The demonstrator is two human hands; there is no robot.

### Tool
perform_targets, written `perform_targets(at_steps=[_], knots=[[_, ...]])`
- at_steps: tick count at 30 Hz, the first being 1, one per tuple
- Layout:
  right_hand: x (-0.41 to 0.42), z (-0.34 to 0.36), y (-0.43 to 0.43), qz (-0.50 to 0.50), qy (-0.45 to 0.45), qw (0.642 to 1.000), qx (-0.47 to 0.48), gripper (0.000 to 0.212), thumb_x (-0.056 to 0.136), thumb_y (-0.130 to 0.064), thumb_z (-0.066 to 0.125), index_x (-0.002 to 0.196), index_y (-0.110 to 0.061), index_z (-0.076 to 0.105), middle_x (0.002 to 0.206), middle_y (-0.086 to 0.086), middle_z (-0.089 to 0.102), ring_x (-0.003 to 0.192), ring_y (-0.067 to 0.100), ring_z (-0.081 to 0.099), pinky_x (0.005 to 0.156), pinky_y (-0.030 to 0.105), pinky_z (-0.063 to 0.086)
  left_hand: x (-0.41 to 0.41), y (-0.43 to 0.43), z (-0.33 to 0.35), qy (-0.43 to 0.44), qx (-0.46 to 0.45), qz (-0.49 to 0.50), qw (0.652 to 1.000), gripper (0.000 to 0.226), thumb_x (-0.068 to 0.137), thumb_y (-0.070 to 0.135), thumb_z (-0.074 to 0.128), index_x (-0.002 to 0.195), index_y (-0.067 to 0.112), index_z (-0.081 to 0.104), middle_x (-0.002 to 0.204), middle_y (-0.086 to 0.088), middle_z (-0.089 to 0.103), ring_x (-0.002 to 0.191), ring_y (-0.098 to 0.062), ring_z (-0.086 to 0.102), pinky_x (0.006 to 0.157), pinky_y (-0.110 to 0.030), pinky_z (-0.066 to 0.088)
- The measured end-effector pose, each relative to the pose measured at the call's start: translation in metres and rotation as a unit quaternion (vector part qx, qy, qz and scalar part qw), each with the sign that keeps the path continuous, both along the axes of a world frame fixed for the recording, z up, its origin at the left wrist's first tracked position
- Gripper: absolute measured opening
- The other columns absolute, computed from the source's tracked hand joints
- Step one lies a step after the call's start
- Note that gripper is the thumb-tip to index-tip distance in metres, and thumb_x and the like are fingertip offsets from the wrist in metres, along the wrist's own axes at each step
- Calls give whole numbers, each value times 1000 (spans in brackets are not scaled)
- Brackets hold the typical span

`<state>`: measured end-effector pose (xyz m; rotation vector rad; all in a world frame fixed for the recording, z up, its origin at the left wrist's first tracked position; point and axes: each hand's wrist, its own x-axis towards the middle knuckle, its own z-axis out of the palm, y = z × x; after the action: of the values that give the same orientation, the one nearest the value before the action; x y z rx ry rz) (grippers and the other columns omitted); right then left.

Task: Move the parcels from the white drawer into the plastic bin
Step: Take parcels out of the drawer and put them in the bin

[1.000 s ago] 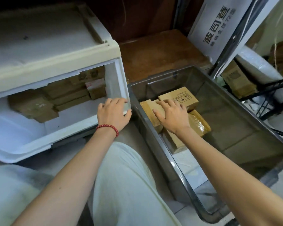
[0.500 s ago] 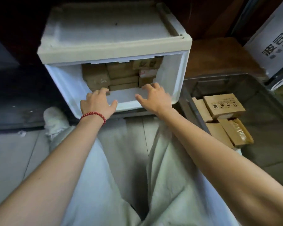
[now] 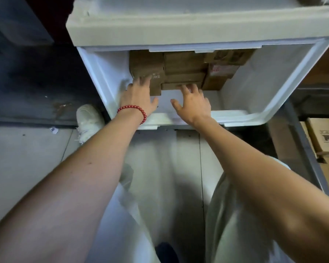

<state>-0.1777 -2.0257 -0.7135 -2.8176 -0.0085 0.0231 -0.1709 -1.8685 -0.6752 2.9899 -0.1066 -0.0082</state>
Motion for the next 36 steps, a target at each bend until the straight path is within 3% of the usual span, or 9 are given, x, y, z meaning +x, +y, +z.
perform_targets(at_steps=[4,9,13,16,24,28,32,36], knots=[[32,-21,-2,-17,24,999,24,58,97,-48,43,148,-24,28,153,10,27,137,32,32,100,46,41,35,14,-19,5,43,-9,999,71,92,40,53,150,21,16,153,-17,21,141,-38,21,111,-48,31],[75,-32,-2,-1,42,998,49,63,97,-47,46,150,-26,20,154,10,24,138,33,32,101,46,41,65,13,-28,6,22,33,999,78,89,35,59,149,11,16,156,-19,11,135,-39,35,109,-45,36],[97,-39,2,19,58,987,152,66,97,-39,51,152,-32,16,151,16,25,132,38,40,104,48,40,84,6,-32,10,24,70,997,70,89,38,58,143,3,30,151,-19,26,132,-38,34,108,-45,36],[103,-40,8,35,78,977,195,67,98,-36,50,153,-32,13,154,16,25,137,38,35,109,44,33,88,1,-35,31,26,92,995,78,85,39,63,146,6,27,151,-21,20,137,-38,24,111,-46,31],[108,-44,21,13,133,916,377,47,102,-29,44,145,-24,27,133,10,56,122,25,54,94,29,40,88,-3,-28,67,-14,103,992,87,78,38,72,149,15,26,150,-23,17,138,-39,24,113,-43,28],[110,-42,31,-26,135,890,435,55,98,-44,48,143,-22,26,140,12,49,125,27,50,97,32,40,85,4,-30,56,6,69,996,88,80,33,69,151,24,18,148,-25,21,137,-41,25,112,-44,30],[117,-43,51,-40,137,876,461,79,95,-49,51,150,-16,5,153,15,31,137,32,37,108,40,34,85,11,-34,26,11,43,999,79,83,26,66,149,30,21,147,-26,25,136,-42,27,111,-46,31],[130,-46,64,-87,133,854,496,77,94,-52,49,146,-17,4,151,16,30,132,32,41,94,31,33,85,21,-40,-22,-5,7,1000,66,86,19,59,145,22,30,137,-20,42,129,-39,36,109,-45,35]])
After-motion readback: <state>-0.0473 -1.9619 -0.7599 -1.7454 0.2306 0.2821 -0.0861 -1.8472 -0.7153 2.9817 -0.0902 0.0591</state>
